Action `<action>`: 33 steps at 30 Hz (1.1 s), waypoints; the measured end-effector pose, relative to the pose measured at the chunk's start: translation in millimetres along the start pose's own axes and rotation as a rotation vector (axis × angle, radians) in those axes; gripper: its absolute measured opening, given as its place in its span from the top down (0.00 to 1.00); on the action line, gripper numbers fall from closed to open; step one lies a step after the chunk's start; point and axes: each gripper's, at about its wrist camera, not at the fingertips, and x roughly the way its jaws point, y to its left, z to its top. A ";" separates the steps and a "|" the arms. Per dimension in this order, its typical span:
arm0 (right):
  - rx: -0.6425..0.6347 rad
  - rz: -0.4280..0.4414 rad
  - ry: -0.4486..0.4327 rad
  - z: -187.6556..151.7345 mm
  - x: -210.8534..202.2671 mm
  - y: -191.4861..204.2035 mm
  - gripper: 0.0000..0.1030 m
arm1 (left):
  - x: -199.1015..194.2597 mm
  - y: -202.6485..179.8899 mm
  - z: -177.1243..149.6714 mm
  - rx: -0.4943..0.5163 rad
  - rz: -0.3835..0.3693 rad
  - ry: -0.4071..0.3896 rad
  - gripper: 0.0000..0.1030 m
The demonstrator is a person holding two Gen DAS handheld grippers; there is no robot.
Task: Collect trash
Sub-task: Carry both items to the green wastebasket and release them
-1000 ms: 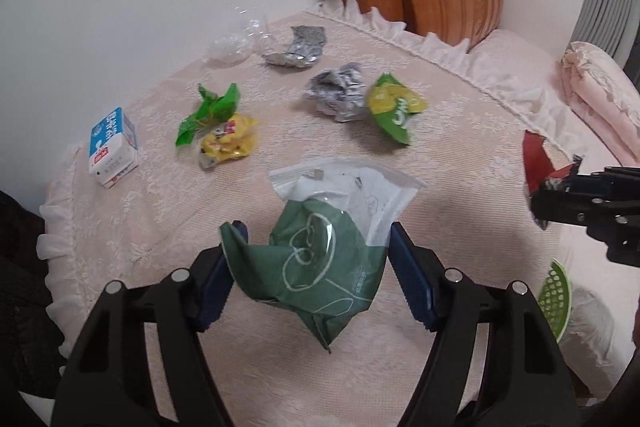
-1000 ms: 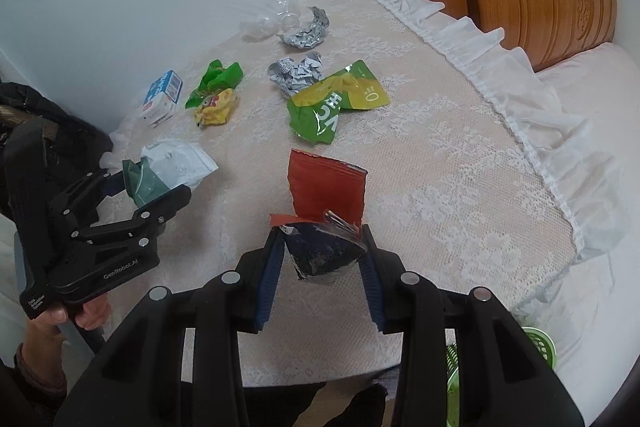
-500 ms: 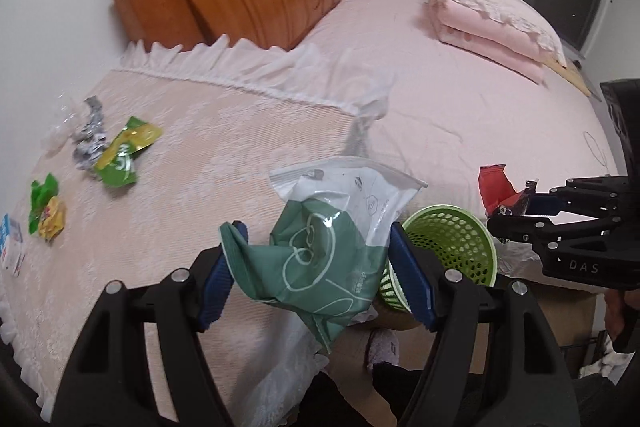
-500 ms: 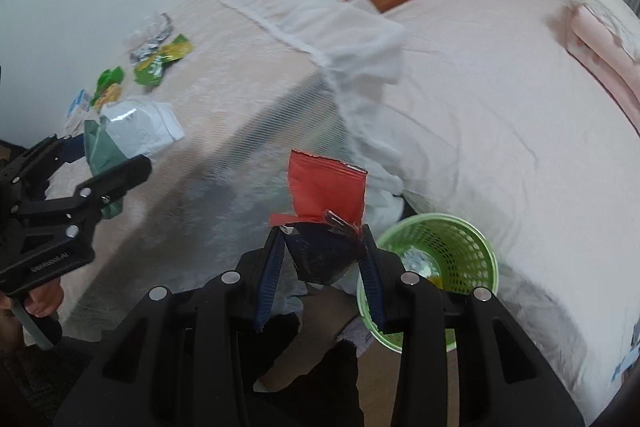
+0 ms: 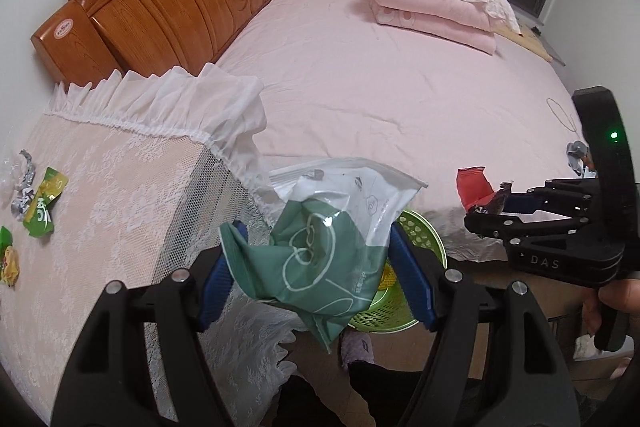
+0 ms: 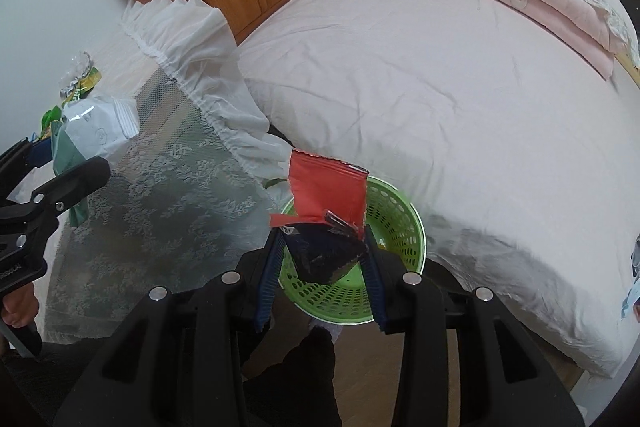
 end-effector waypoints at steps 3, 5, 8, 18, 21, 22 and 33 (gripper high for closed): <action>0.003 -0.014 0.043 -1.1 24.4 -7.1 0.61 | 1.4 -2.6 0.4 0.004 0.015 0.008 0.33; 0.019 -0.027 0.065 -1.0 39.9 -11.6 0.44 | 2.1 -3.3 0.2 0.007 0.025 0.014 0.33; 0.053 -0.034 0.088 -1.9 52.6 -16.4 0.12 | 1.8 -4.9 0.4 0.015 0.040 0.018 0.33; 0.128 -0.059 0.102 -8.1 47.7 -43.8 0.03 | 10.2 -12.8 4.7 0.047 0.015 0.044 0.33; 0.152 -0.078 0.089 -9.2 41.0 -53.4 0.03 | 15.6 -20.4 8.6 0.064 -0.011 0.054 0.33; 0.161 -0.084 0.083 -10.2 38.1 -58.4 0.03 | 17.8 -23.7 10.2 0.071 -0.021 0.057 0.33; 0.260 -0.127 0.046 -17.8 19.1 -102.4 0.03 | 37.4 -69.0 25.0 0.165 -0.107 0.082 0.33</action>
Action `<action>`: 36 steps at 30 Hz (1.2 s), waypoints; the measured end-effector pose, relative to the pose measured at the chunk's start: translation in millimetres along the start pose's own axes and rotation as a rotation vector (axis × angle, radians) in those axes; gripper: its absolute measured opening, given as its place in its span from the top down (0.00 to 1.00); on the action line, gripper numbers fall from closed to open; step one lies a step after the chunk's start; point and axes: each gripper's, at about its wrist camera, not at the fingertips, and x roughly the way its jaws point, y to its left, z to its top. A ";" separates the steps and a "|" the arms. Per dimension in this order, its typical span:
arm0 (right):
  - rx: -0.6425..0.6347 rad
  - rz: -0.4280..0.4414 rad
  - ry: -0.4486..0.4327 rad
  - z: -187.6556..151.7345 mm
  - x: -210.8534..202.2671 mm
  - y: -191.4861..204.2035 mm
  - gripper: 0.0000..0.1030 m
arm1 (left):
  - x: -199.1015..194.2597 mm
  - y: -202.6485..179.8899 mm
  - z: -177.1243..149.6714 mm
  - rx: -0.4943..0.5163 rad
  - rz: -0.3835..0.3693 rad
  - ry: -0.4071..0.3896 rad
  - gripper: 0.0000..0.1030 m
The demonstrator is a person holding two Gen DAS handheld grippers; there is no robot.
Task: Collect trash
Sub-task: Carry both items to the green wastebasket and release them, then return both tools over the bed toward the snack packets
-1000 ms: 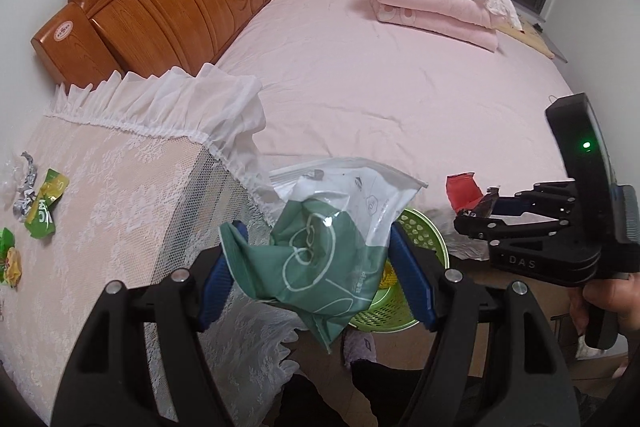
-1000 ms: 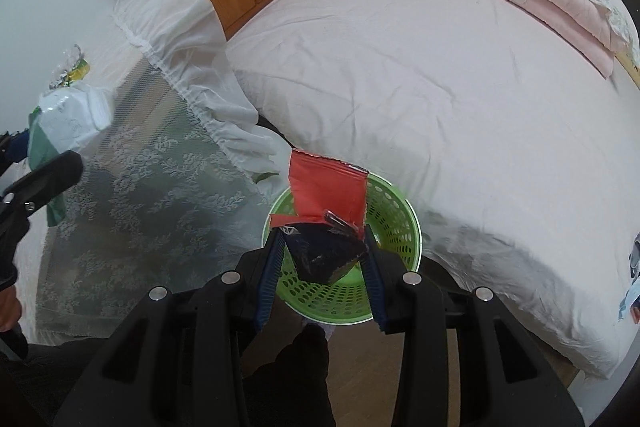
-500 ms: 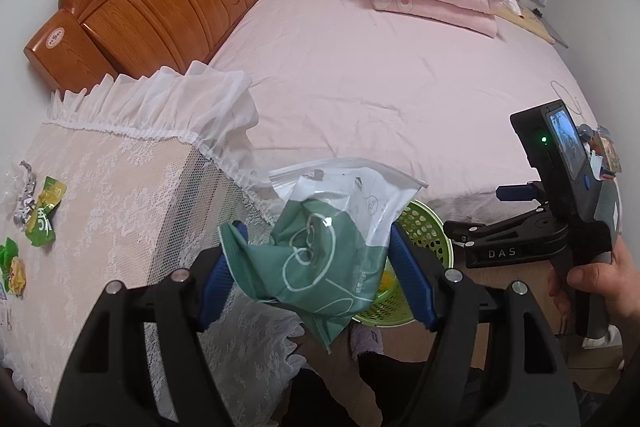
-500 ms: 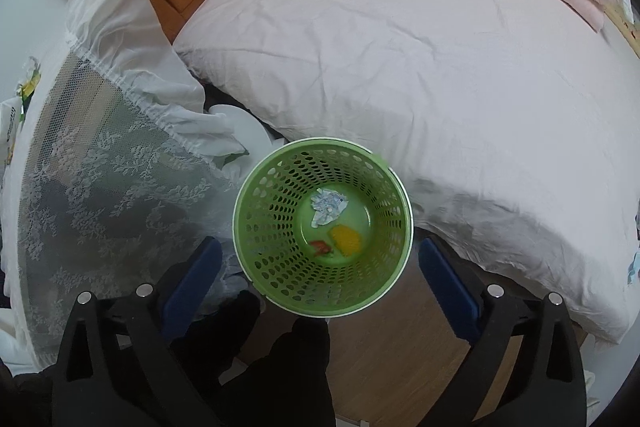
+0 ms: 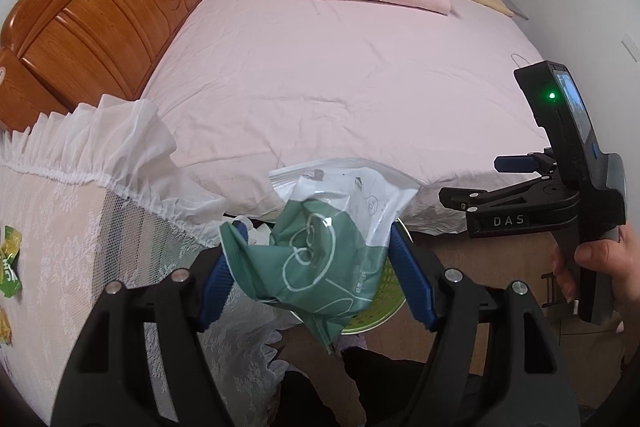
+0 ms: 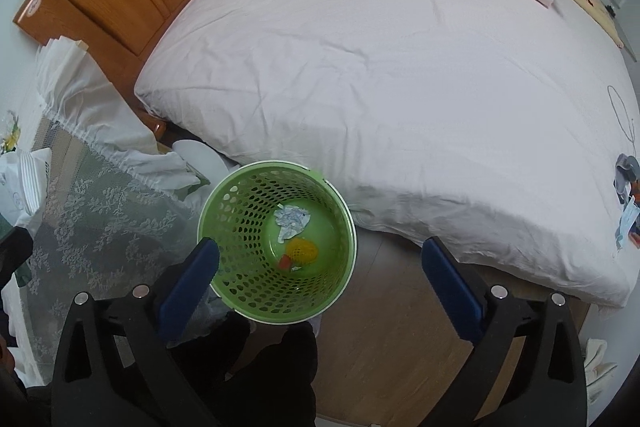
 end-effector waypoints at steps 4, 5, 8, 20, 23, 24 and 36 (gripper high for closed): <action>0.011 -0.002 -0.002 0.0 -0.5 -4.9 0.03 | 6.4 -6.0 5.5 0.012 -0.012 0.014 0.30; 0.013 -0.002 0.001 0.0 0.4 -5.5 0.03 | 8.2 -6.3 5.7 0.015 -0.021 0.022 0.27; 0.014 -0.004 0.009 0.5 2.2 -6.0 0.03 | 11.1 -7.9 5.9 0.026 -0.016 0.032 0.11; 0.013 -0.005 0.019 -0.7 5.9 -1.5 0.03 | 11.1 -2.3 5.1 0.004 -0.009 0.047 0.08; 0.007 -0.010 0.019 -2.1 5.9 2.5 0.03 | 8.4 0.3 4.2 -0.008 -0.004 0.043 0.08; 0.005 -0.011 0.018 -2.3 5.0 4.8 0.03 | 7.6 2.2 3.5 -0.013 0.000 0.042 0.08; -0.259 0.140 -0.168 24.3 -69.4 125.9 0.03 | -69.2 105.3 -33.5 -0.266 0.234 -0.097 0.08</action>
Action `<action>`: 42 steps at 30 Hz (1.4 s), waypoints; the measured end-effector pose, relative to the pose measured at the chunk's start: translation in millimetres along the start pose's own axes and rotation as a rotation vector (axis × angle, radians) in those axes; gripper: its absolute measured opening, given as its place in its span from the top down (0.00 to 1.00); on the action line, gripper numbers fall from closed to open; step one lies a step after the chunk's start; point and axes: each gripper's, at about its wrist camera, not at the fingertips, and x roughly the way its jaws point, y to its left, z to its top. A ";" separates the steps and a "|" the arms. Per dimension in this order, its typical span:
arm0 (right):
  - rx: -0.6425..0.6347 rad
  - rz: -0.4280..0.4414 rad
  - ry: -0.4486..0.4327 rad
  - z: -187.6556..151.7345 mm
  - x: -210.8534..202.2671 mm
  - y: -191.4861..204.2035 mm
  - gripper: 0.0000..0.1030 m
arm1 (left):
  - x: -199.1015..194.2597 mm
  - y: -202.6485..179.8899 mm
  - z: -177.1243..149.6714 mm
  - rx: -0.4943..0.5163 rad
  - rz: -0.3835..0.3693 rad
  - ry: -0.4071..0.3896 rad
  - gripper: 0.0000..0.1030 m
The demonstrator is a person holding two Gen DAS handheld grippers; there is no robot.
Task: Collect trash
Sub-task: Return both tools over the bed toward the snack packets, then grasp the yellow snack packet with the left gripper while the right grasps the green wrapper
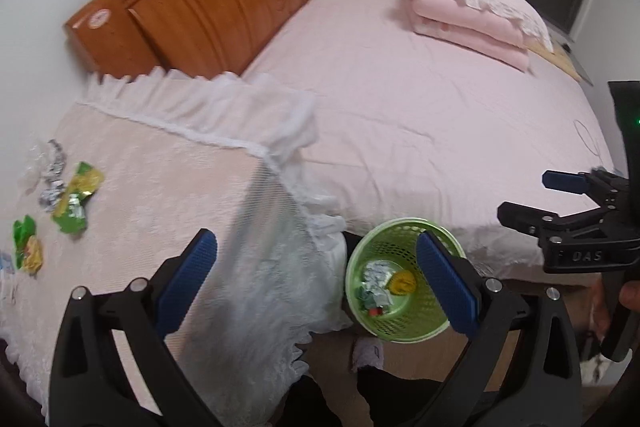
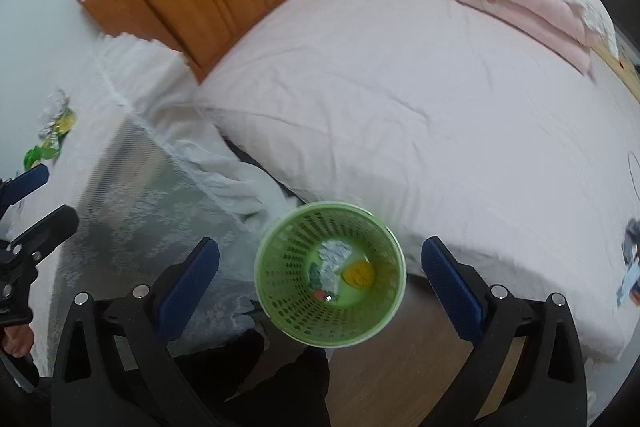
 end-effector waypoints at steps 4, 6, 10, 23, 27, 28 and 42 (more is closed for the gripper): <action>-0.138 0.083 -0.058 27.5 -10.2 62.7 0.02 | -28.4 57.1 -12.7 -0.080 0.139 -0.052 0.08; -0.208 0.120 -0.067 38.5 -9.0 98.2 0.02 | -37.9 85.3 -22.6 -0.130 0.182 -0.060 0.08; -0.300 0.181 -0.070 53.0 -6.5 157.5 0.02 | -51.3 133.7 -45.7 -0.226 0.245 -0.062 0.08; -0.428 0.274 0.008 59.7 15.8 276.4 0.02 | -41.7 244.0 -95.7 -0.323 0.398 -0.026 0.08; -0.406 0.275 0.029 65.9 25.2 300.8 0.02 | -20.6 293.2 -96.8 -0.281 0.417 -0.011 0.08; -0.398 0.273 0.035 67.5 28.4 307.9 0.02 | -15.6 307.1 -97.0 -0.283 0.407 -0.010 0.08; -0.388 0.283 0.113 82.0 76.2 389.4 0.02 | 63.2 418.3 -93.2 -0.161 0.278 0.048 0.21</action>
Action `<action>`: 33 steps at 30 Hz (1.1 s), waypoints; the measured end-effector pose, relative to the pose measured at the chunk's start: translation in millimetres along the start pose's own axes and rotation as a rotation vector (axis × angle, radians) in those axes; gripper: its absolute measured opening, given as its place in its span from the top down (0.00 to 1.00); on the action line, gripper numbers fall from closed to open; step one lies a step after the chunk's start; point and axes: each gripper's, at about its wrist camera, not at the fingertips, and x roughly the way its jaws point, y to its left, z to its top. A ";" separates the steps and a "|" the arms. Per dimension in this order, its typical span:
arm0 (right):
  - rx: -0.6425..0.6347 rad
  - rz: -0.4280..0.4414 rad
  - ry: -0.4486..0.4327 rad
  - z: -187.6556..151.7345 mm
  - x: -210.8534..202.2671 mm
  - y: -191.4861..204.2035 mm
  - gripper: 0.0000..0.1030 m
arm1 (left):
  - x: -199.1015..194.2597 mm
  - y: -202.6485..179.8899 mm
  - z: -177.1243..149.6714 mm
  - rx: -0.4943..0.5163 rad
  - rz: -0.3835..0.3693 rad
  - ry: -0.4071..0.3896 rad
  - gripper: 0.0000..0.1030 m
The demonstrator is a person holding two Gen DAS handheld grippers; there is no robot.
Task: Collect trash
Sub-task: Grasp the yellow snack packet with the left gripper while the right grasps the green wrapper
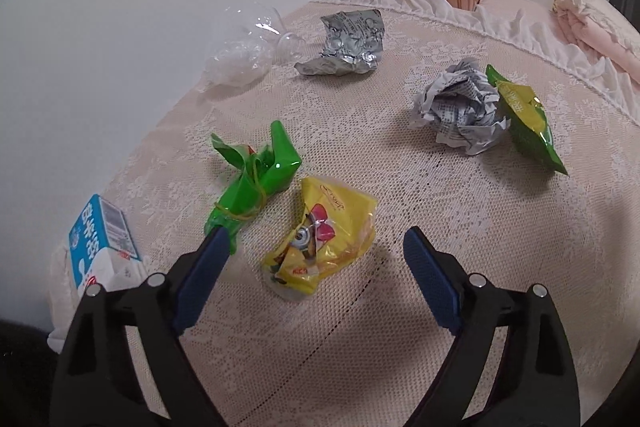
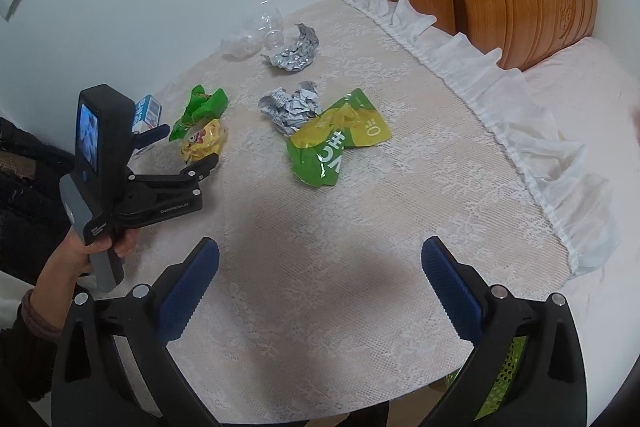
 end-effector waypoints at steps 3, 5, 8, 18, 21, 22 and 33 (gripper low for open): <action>-0.001 0.000 0.007 3.4 7.9 5.4 0.02 | 12.1 2.8 -0.2 0.012 -0.017 0.014 0.27; 0.002 -0.001 0.012 4.3 11.3 7.2 0.02 | 17.4 3.9 -0.6 0.018 -0.027 0.018 0.31; 0.011 -0.005 0.018 5.1 14.7 6.3 0.02 | 16.6 2.0 -0.9 0.025 -0.054 0.005 0.41; -0.001 0.014 0.033 5.3 22.5 8.9 0.02 | 7.7 -3.0 -6.1 -0.014 -0.082 -0.018 0.68; -0.016 0.030 0.039 8.1 25.1 14.6 0.02 | -1.9 3.6 -11.4 -0.081 -0.081 -0.024 0.71; -0.027 0.037 0.039 11.1 26.6 18.4 0.02 | -6.8 6.3 -14.4 -0.116 -0.079 -0.025 0.71; -0.113 0.150 0.050 66.8 75.9 87.9 0.02 | -66.9 40.2 -65.0 -0.433 0.069 -0.026 0.71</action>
